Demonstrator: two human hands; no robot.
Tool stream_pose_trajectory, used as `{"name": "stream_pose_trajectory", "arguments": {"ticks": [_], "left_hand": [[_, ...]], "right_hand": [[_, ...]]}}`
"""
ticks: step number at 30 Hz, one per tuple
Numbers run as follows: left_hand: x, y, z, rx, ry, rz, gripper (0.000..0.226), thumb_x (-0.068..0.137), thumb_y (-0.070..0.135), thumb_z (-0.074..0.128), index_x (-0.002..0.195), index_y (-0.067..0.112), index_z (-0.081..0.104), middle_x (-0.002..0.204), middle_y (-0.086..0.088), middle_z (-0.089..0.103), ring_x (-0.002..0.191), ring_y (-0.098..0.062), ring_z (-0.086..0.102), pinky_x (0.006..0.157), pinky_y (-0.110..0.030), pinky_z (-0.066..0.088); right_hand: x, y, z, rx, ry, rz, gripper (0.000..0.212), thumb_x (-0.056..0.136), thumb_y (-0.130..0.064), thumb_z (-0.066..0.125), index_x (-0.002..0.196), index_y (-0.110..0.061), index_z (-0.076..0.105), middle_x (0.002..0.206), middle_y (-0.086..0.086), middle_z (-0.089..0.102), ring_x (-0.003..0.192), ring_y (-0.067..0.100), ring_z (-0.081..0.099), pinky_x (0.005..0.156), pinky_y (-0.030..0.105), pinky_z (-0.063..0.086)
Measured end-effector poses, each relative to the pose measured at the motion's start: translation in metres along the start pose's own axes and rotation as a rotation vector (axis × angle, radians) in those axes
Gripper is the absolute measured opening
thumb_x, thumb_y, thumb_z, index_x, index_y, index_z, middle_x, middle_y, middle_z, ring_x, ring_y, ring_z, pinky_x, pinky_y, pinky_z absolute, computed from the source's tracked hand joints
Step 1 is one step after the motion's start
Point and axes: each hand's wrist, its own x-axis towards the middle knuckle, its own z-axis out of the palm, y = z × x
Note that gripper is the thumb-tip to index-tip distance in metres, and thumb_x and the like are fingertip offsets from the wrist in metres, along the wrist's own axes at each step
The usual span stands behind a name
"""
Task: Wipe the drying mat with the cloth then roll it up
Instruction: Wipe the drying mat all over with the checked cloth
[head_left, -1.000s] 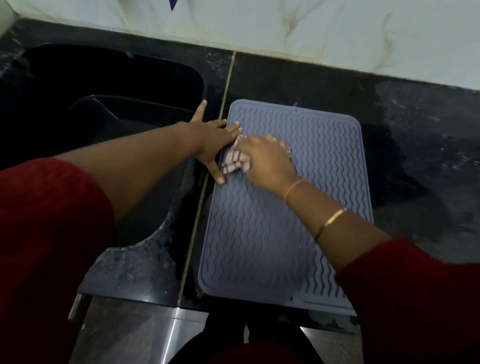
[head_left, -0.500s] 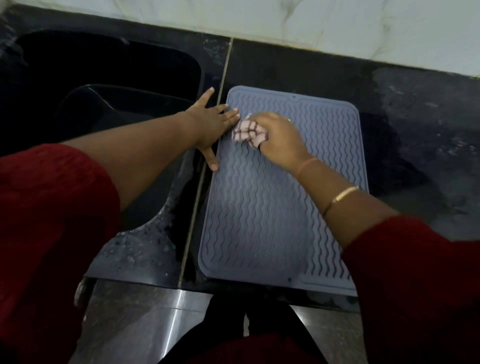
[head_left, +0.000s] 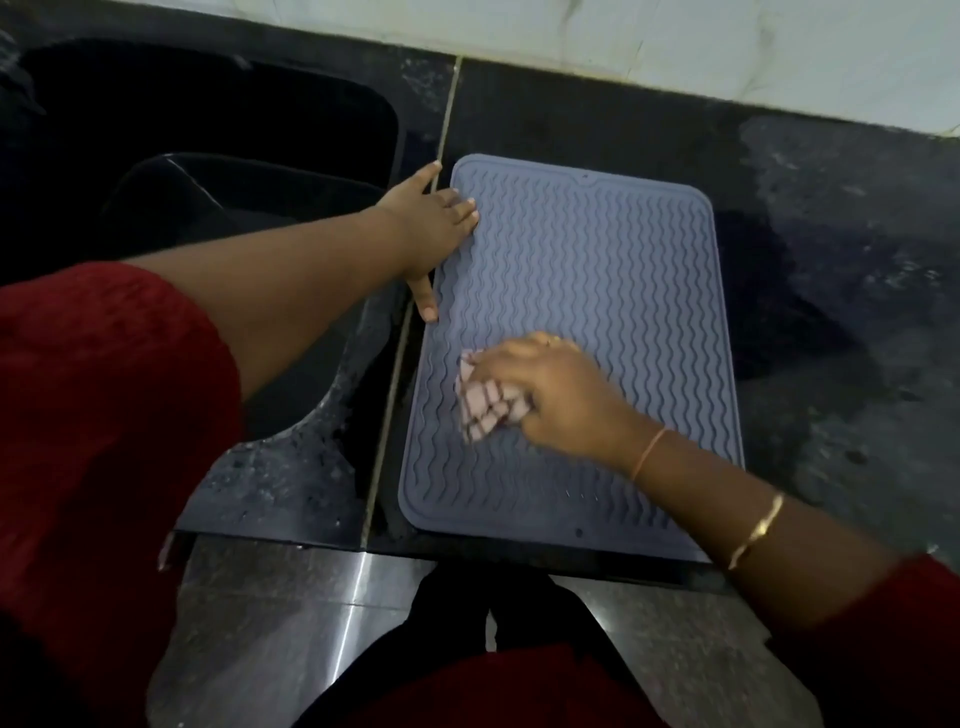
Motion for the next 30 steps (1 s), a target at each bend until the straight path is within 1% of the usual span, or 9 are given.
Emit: {"name": "stream_pose_trajectory", "arguments": {"ticks": [2,4,8,14,17,20,23,27,30], "left_hand": [[-0.003,0.003,0.001,0.026,0.026,-0.004,0.124,0.063,0.078,0.054,0.15,0.009,-0.001,0.159,-0.009,0.003,0.146,-0.025,0.006,0.114,-0.051,-0.007],[-0.008,0.003,0.005,-0.029,0.045,0.001,0.117,0.066,0.074,0.057,0.15,0.014,0.004,0.159,-0.007,0.007,0.146,-0.025,0.008,0.115,-0.051,-0.005],[-0.012,-0.001,0.012,-0.185,0.009,-0.004,0.113,0.066,0.073,0.058,0.151,0.02,0.006,0.159,-0.002,0.009,0.145,-0.025,0.01,0.114,-0.052,-0.003],[-0.012,0.0,0.008,-0.185,-0.008,-0.054,0.116,0.063,0.075,0.058,0.15,0.024,0.002,0.159,0.002,0.009,0.145,-0.028,0.009,0.113,-0.056,-0.004],[-0.014,0.0,0.011,-0.251,-0.022,-0.064,0.117,0.063,0.074,0.06,0.15,0.025,-0.002,0.159,0.004,0.002,0.145,-0.029,0.005,0.112,-0.058,-0.006],[-0.017,-0.001,0.014,-0.334,-0.024,-0.034,0.116,0.065,0.071,0.061,0.15,0.027,-0.004,0.159,0.004,-0.002,0.145,-0.029,0.002,0.111,-0.059,-0.009],[-0.016,-0.002,0.018,-0.366,-0.02,-0.041,0.115,0.065,0.07,0.062,0.15,0.029,-0.003,0.159,0.006,0.0,0.145,-0.028,0.002,0.111,-0.059,-0.009],[-0.014,0.001,0.017,-0.29,0.0,-0.064,0.115,0.064,0.074,0.06,0.15,0.03,-0.003,0.159,0.007,0.001,0.145,-0.029,0.007,0.111,-0.06,-0.007],[-0.016,0.001,0.019,-0.247,0.023,-0.081,0.114,0.064,0.077,0.056,0.15,0.03,-0.003,0.159,0.007,0.002,0.144,-0.031,0.009,0.11,-0.061,-0.007]], "right_hand": [[0.02,0.011,-0.016,0.078,0.143,0.067,0.045,0.072,0.0,0.059,0.116,-0.012,0.062,0.118,0.011,0.064,0.11,0.031,0.056,0.097,0.039,0.037],[0.047,0.025,-0.029,-0.036,0.203,0.189,0.04,0.077,-0.007,0.06,0.117,-0.015,0.06,0.119,0.01,0.062,0.112,0.032,0.054,0.1,0.042,0.042],[0.068,0.031,-0.035,-0.194,-0.002,0.234,0.033,0.078,-0.013,0.06,0.111,-0.016,0.059,0.113,0.011,0.061,0.11,0.034,0.053,0.093,0.046,0.045],[0.033,0.004,-0.026,-0.125,-0.209,0.076,0.032,0.076,-0.009,0.062,0.107,-0.013,0.064,0.11,0.008,0.063,0.104,0.029,0.055,0.094,0.045,0.045],[0.019,0.004,-0.03,0.056,-0.301,0.032,0.032,0.073,-0.001,0.061,0.104,-0.009,0.066,0.105,0.009,0.068,0.099,0.026,0.06,0.091,0.04,0.048],[0.032,0.018,-0.043,0.293,-0.124,0.128,0.028,0.079,0.003,0.058,0.105,-0.005,0.066,0.103,0.013,0.068,0.098,0.025,0.062,0.09,0.04,0.051],[0.061,0.032,-0.045,0.248,0.197,0.219,0.026,0.084,-0.005,0.058,0.109,-0.007,0.063,0.108,0.013,0.066,0.102,0.027,0.06,0.089,0.037,0.047],[0.064,0.021,-0.015,0.003,0.113,0.203,0.038,0.079,-0.004,0.055,0.116,-0.008,0.06,0.125,0.013,0.061,0.118,0.03,0.054,0.1,0.04,0.042],[0.024,0.002,0.003,0.057,0.081,0.13,0.048,0.071,0.004,0.058,0.117,-0.008,0.061,0.128,0.011,0.06,0.123,0.027,0.051,0.106,0.035,0.033]]}}
